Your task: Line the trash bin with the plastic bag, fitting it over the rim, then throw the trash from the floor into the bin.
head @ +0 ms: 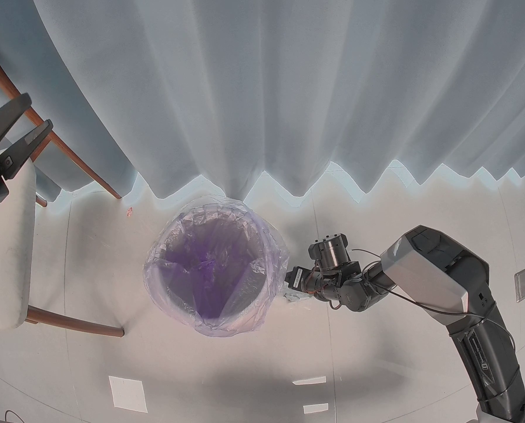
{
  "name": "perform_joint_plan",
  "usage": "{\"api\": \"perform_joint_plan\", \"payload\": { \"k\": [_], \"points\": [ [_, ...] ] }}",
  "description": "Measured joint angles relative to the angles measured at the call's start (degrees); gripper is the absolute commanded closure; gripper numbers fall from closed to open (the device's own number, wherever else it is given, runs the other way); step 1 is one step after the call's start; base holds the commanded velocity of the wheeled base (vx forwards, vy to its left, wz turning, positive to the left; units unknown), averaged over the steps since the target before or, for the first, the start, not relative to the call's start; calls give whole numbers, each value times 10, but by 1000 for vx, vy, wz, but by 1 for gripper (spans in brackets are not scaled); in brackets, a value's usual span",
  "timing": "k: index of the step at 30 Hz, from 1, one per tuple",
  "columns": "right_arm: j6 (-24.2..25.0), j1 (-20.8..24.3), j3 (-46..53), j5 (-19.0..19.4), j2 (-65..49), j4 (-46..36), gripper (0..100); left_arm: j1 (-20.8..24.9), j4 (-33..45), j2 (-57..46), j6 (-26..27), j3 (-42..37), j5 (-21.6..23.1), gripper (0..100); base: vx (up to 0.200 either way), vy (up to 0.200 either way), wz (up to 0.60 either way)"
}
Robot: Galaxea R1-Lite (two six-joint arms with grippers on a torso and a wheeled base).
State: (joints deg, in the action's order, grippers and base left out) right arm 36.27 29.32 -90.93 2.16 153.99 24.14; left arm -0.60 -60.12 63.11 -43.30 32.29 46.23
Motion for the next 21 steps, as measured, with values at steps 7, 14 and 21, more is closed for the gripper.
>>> {"api": "perform_joint_plan", "payload": {
  "k": [7, 14, 21],
  "points": [
    [9, -1, 0, 3, 1, 0, 100, 0, 0, 0, 0, 1, 0, 0, 0, 0, 0],
    [16, -1, 3, 3, 1, 6, 100, -5, -2, 0, 0, 3, 0, 0, 0, 0, 0],
    [9, -7, 9, -25, -8, 47, 100, -6, -3, -1, 0, 4, -1, 0, 0, 0, 0]
  ]
}}
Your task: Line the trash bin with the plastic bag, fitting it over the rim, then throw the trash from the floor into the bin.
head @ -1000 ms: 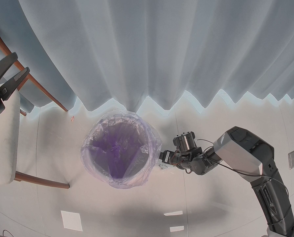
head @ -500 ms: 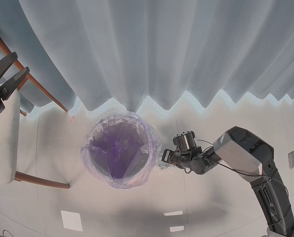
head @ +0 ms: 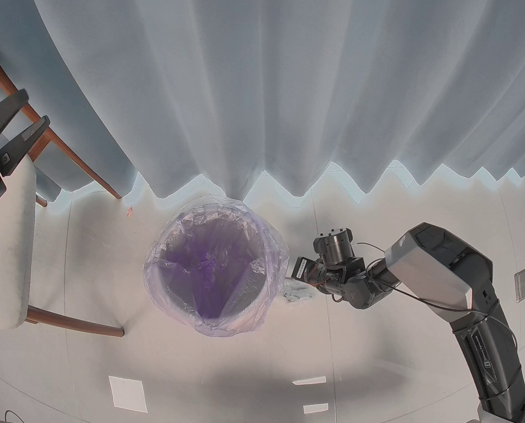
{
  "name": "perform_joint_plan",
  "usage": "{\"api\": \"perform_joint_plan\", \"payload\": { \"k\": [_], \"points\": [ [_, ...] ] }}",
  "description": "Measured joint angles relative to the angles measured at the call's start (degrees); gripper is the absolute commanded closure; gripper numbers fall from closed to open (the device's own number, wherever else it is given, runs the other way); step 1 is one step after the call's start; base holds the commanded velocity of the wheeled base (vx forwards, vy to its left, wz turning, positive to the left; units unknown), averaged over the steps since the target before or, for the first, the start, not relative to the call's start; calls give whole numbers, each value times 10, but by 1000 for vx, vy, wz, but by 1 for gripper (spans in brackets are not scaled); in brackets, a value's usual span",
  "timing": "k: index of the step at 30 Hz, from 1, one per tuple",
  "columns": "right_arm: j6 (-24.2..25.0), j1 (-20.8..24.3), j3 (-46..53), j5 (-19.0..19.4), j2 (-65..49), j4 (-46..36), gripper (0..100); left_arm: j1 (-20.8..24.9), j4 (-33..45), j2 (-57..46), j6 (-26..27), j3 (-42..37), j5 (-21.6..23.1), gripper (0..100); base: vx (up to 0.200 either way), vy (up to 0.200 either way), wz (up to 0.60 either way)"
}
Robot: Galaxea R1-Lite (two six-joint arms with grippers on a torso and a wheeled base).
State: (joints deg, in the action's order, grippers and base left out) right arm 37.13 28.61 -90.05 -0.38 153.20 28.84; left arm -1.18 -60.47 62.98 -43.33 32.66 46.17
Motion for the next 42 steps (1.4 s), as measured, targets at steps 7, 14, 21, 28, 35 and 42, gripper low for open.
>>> {"api": "perform_joint_plan", "payload": {
  "k": [7, 14, 21, 28, 35, 42],
  "points": [
    [3, -7, 64, -5, -43, 0, 0, 2, 7, 0, -17, 13, 1, 0, -200, -114, 0],
    [35, 27, 109, -6, -73, 1, 0, 11, 9, -2, -52, 17, 18, 0, -200, -200, 0],
    [38, 57, 90, -7, -62, -7, 0, 9, 5, -3, -53, 19, 17, 0, -29, -29, 0],
    [42, 59, 0, -7, -23, -59, 0, 7, 2, -4, -53, 19, 17, 0, 0, 0, 0],
    [51, 58, -84, -7, 16, -104, 0, 6, 1, -4, -53, 19, 17, 0, 0, 0, 0],
    [59, 58, -187, -6, 50, -167, 0, 6, 2, -4, -53, 19, 16, 0, 0, 0, 0]
  ]
}}
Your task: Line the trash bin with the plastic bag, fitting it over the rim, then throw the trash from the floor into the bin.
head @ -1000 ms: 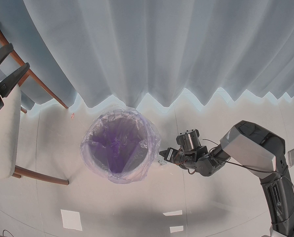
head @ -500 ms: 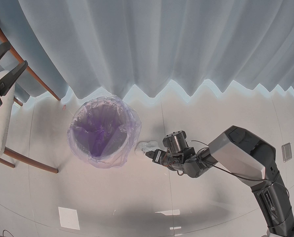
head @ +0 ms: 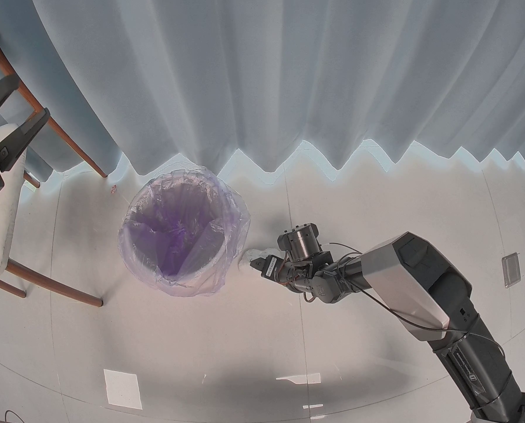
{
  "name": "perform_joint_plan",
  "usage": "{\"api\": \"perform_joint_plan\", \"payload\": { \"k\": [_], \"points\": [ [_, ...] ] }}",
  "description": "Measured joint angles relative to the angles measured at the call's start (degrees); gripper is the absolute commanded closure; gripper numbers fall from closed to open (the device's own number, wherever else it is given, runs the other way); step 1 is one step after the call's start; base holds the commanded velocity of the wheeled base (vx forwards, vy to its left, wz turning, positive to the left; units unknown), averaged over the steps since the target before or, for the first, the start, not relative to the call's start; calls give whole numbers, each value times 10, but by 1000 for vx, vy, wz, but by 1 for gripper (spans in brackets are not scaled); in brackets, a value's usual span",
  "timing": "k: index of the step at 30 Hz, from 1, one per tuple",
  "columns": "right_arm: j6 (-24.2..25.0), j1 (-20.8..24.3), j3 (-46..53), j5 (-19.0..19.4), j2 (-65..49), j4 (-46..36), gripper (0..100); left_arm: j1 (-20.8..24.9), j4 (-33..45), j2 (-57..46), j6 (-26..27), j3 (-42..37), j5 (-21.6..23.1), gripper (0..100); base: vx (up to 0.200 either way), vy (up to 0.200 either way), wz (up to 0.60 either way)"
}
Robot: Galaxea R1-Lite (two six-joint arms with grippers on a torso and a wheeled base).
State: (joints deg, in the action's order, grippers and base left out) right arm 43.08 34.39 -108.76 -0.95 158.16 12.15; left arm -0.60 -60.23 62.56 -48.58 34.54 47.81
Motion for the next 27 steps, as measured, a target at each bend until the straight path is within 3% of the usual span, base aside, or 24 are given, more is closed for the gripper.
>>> {"api": "perform_joint_plan", "payload": {
  "k": [6, 7, 20, 27],
  "points": [
    [10, 0, -50, -1, 33, -42, 0, 0, 3, 0, 1, -3, 2, 0, 0, 0, 0],
    [11, 0, -52, -2, 37, -42, 100, 0, 2, 0, 1, -4, 2, 0, 0, 0, 0],
    [19, 1, -53, -34, 24, -40, 100, 0, 0, 0, 0, -5, 2, 0, 0, 0, 0],
    [25, 12, 57, -27, -74, -38, 100, 1, 1, -2, 1, -6, 3, 0, 0, 0, 0]
  ]
}}
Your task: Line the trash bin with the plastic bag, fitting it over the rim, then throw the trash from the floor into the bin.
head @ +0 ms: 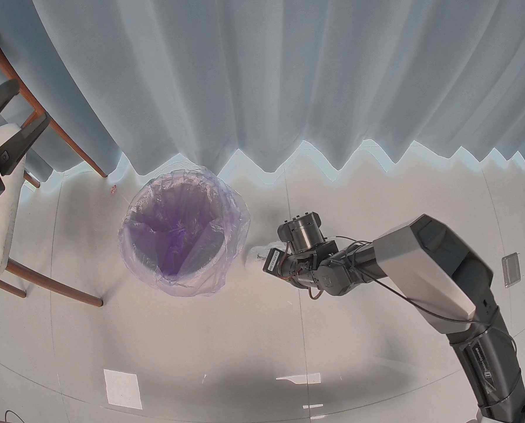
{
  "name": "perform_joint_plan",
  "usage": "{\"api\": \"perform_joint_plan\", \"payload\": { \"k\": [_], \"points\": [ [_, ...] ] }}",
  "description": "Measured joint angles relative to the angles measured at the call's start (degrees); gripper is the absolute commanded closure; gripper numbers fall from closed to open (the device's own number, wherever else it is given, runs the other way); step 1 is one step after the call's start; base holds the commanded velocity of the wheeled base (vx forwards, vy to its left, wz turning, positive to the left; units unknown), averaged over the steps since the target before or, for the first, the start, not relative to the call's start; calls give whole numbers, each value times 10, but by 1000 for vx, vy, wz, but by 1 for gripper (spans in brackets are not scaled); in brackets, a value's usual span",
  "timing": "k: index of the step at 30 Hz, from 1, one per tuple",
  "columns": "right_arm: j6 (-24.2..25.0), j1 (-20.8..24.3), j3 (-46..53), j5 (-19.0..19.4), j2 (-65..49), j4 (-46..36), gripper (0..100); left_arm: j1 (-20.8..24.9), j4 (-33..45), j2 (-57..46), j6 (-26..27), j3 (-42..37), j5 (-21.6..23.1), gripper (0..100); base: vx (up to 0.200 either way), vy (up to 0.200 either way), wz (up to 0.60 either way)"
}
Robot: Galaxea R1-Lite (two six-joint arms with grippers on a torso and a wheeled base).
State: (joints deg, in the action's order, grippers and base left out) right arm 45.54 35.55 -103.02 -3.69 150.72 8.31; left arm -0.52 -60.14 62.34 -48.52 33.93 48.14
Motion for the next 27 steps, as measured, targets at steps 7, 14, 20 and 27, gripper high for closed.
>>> {"api": "perform_joint_plan", "payload": {
  "k": [7, 14, 20, 27],
  "points": [
    [-16, 11, 192, -8, -84, 67, 0, 2, 0, -3, 0, -3, 2, 0, 0, 0, 0],
    [-25, 19, 347, -19, -125, 197, 0, 5, 0, -7, 1, -6, 3, 0, 0, 0, 0],
    [-26, 20, 384, -22, -129, 208, 0, 6, 1, -10, 1, -8, 3, 0, 0, 0, 0],
    [-93, 14, 366, -24, -106, 204, 0, 6, 2, -11, 1, -9, 4, 0, 0, 0, 0]
  ]
}}
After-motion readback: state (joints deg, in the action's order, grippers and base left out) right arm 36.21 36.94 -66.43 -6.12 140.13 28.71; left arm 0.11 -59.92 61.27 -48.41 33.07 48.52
